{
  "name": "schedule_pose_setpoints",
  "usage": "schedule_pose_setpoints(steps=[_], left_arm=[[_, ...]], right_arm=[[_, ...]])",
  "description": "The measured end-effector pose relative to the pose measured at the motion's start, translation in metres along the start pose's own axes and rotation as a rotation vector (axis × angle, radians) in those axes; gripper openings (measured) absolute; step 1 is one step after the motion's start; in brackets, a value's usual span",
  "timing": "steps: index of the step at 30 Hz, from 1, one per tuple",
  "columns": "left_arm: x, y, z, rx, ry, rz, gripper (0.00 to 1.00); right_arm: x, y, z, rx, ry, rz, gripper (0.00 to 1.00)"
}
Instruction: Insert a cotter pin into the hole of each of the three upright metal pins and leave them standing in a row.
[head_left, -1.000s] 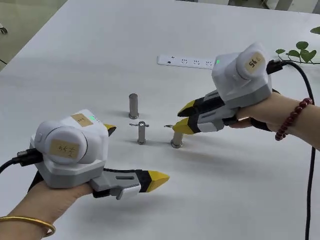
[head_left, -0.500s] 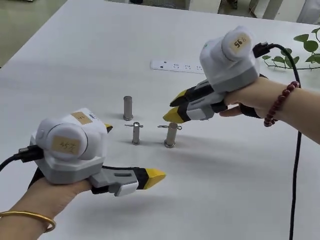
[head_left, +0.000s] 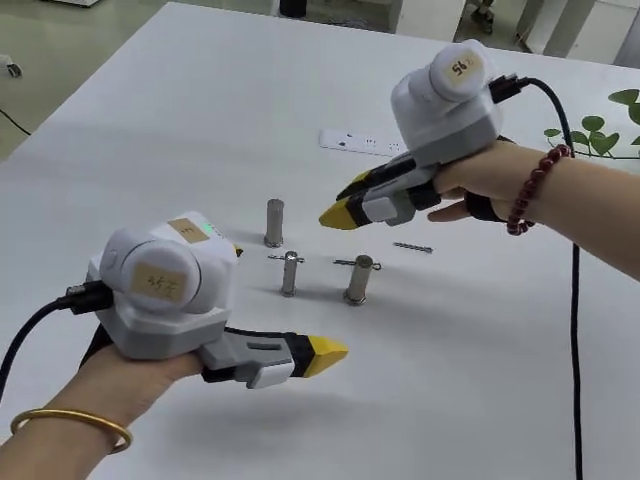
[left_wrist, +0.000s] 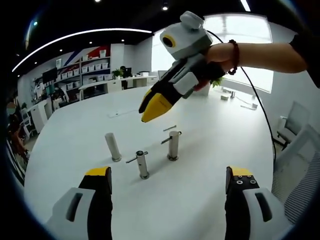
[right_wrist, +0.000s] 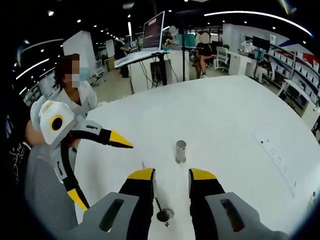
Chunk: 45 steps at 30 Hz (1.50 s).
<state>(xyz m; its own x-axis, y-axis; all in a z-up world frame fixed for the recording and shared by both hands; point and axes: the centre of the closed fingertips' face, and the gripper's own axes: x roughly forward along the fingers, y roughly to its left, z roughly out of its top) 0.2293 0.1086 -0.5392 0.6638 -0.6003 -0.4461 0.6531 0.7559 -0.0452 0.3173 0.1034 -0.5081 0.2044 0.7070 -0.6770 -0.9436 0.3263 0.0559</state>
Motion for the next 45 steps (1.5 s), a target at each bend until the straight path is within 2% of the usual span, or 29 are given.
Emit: schedule_pose_setpoints(steps=[4,8,11,20,32,40,45], left_arm=[[0.001,-0.001,-0.003,0.001,0.011,-0.005,0.94],[0.002,0.001,-0.004,-0.005,0.016,0.002,0.94],[0.002,0.002,-0.006,-0.007,0.021,0.006,0.94],[0.003,0.004,-0.005,-0.012,0.012,0.008,0.94],[0.002,0.009,-0.007,-0.024,0.019,0.016,0.93],[0.001,0.011,-0.007,-0.028,0.019,0.019,0.93],[0.001,0.011,-0.006,-0.034,0.013,0.015,0.94]], right_arm=[[0.016,-0.004,0.007,-0.025,-0.016,-0.003,0.22],[0.031,-0.008,0.012,-0.02,-0.034,-0.01,0.22],[0.042,-0.016,0.015,-0.016,-0.04,-0.021,0.22],[0.068,-0.021,0.008,0.004,-0.028,-0.02,0.2],[0.083,-0.021,0.01,0.009,-0.051,-0.022,0.11],[0.085,-0.017,0.007,-0.016,-0.044,-0.03,0.09],[0.086,-0.02,0.007,-0.025,-0.027,-0.033,0.08]])
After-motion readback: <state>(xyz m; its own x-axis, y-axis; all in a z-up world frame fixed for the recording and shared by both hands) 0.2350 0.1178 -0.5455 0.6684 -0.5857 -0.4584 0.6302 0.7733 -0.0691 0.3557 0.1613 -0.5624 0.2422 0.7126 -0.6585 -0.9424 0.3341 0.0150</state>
